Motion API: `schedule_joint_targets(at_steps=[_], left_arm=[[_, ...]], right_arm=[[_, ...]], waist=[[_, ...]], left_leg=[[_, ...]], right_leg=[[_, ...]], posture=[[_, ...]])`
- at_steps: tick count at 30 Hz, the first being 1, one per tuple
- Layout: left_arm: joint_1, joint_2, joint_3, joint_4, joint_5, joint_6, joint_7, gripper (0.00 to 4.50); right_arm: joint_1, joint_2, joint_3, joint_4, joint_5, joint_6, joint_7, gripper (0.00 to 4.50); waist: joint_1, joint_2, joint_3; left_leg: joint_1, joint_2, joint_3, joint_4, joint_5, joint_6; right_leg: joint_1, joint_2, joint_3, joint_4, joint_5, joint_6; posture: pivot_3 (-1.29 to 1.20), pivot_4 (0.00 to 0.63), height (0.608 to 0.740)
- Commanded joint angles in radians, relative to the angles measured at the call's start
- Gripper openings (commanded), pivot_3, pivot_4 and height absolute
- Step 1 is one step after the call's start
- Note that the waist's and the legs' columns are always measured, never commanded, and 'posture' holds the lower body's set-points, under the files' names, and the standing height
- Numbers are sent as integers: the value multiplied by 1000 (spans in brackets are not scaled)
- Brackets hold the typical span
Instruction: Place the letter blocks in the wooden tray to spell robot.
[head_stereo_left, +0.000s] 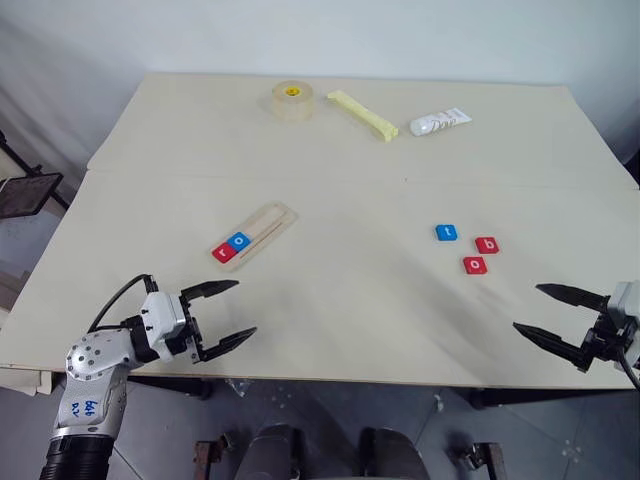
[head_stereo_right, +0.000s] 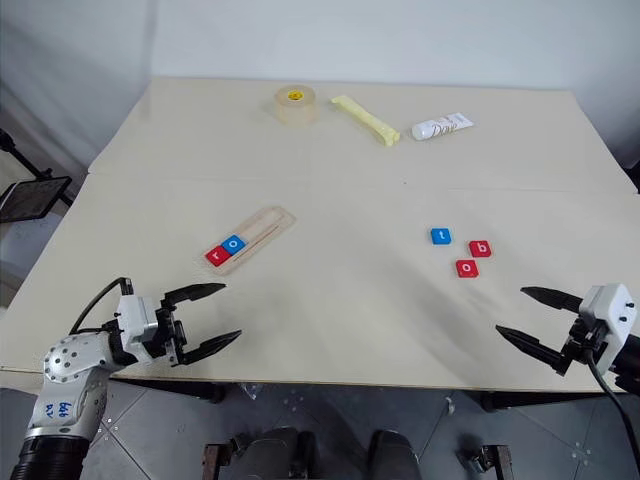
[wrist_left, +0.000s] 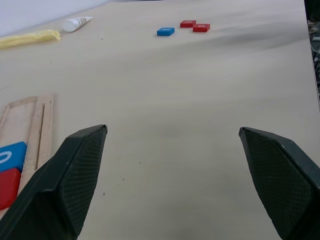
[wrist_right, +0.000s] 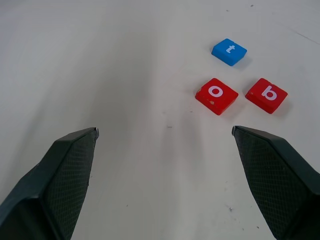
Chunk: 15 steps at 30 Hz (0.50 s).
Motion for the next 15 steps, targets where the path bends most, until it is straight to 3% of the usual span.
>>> schedule_joint_targets(at_steps=[1, 7, 11, 15], left_arm=[[5, 3, 9, -38, -12, -20, 3, 4500], [29, -4, 34, -99, -6, 64, 118, 4500], [133, 40, 106, -161, 37, 122, 214, 4500], [177, 88, 150, -153, 21, 145, 206, 4500]], right_arm=[[-6, -17, -33, -5, 6, -8, -15, 4483], [-12, 0, -30, -16, 14, 2, -49, 4483], [-61, 12, -1, -24, 16, 11, -71, 4483], [-111, 15, 26, -18, 8, 19, -72, 4483]], waist=[[1, 0, 0], [0, 0, 0], [-11, 0, 0], [-14, 0, 0]], left_leg=[[0, 0, 0, 0, 0, 0], [0, 0, 0, 0, 0, 0], [1, 0, 0, -1, 0, 0], [1, 1, 0, 0, 0, 0]], right_leg=[[0, 0, 0, 0, 0, 0], [0, 0, 0, 1, 0, 0], [0, 0, 1, 1, 0, 0], [0, 0, 1, 1, 0, 0]], posture=[[0, 150, 740], [0, 150, 740], [0, 150, 740], [0, 150, 740]])
